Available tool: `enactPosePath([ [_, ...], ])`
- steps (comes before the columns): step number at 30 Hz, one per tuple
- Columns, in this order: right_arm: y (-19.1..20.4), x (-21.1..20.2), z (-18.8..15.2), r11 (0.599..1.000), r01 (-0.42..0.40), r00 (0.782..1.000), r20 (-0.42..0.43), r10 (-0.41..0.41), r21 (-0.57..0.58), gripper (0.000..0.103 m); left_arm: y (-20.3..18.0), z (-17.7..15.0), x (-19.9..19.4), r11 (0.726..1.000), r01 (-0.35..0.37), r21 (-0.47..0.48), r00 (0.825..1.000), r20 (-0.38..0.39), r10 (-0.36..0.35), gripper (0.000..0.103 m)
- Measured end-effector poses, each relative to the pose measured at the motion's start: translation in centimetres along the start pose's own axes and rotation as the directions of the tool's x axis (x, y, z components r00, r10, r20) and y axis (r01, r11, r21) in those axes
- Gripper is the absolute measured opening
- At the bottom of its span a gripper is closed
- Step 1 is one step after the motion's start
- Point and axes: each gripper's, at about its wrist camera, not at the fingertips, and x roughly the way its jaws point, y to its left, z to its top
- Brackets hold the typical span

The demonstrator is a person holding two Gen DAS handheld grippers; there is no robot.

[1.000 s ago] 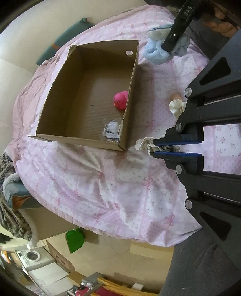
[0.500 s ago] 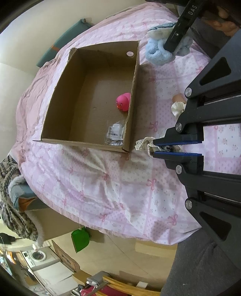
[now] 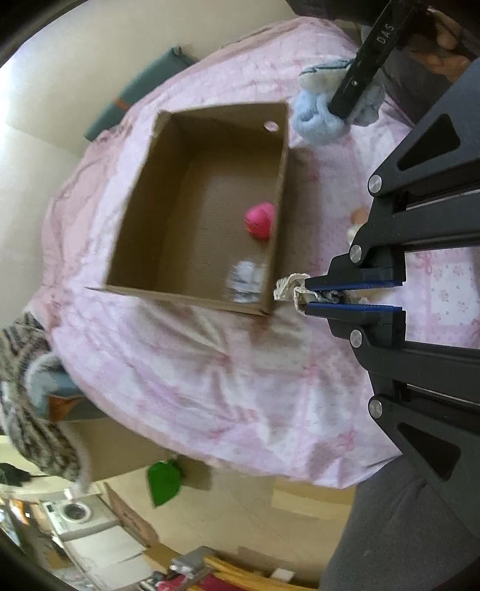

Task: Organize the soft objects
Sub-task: 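Carry the scrunchie and plush toy over the box and release them inside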

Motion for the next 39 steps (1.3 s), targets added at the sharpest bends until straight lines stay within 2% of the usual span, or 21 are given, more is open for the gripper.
enactPosePath([
  [6, 1.9, -2.7, 2.2, 0.997, -0.015, 0.997, 0.068, 0.020, -0.072, 0.032, -1.3, 3.6, -2.9, 0.998, 0.009, 0.054, 0.995, 0.102, -0.015, 0.006],
  [12, 2.7, -4.6, 5.3, 0.993, -0.006, 0.990, 0.136, 0.022, -0.114, 0.032, -2.7, 7.1, -3.8, 0.995, 0.034, 0.089, 0.987, 0.155, -0.047, 0.006],
  [16, 3.0, -4.8, 7.2, 0.991, 0.007, 0.985, 0.173, 0.017, -0.135, 0.032, -3.9, 9.0, -3.1, 0.991, 0.073, 0.111, 0.984, 0.156, -0.090, 0.006],
  [19, 2.8, -4.6, 8.3, 0.989, 0.021, 0.981, 0.195, 0.007, -0.145, 0.032, -4.6, 10.1, -1.6, 0.990, 0.080, 0.117, 0.985, 0.144, -0.096, 0.006],
  [24, 0.8, -2.7, 9.6, 0.992, 0.046, 0.978, 0.208, -0.021, -0.118, 0.032, -5.3, 10.4, 1.7, 0.988, 0.061, 0.142, 0.989, 0.122, -0.078, 0.006],
  [28, -1.1, -0.6, 9.9, 0.996, 0.057, 0.983, 0.178, -0.045, -0.063, 0.032, -5.4, 9.8, 4.3, 0.985, 0.059, 0.162, 0.993, 0.093, -0.075, 0.006],
  [30, -1.7, 0.4, 9.9, 0.994, 0.089, 0.984, 0.159, -0.080, -0.055, 0.032, -5.4, 9.4, 5.7, 0.985, 0.051, 0.166, 0.995, 0.078, -0.064, 0.006],
  [34, -1.9, 1.5, 9.8, 0.990, 0.128, 0.983, 0.139, -0.119, -0.064, 0.032, -5.3, 8.6, 7.5, 0.986, 0.050, 0.159, 0.997, 0.051, -0.059, 0.006],
  [39, -2.2, 3.0, 9.9, 0.983, 0.164, 0.983, 0.102, -0.156, -0.078, 0.032, -5.3, 8.3, 8.2, 0.985, 0.028, 0.168, 0.998, 0.056, -0.038, 0.006],
])
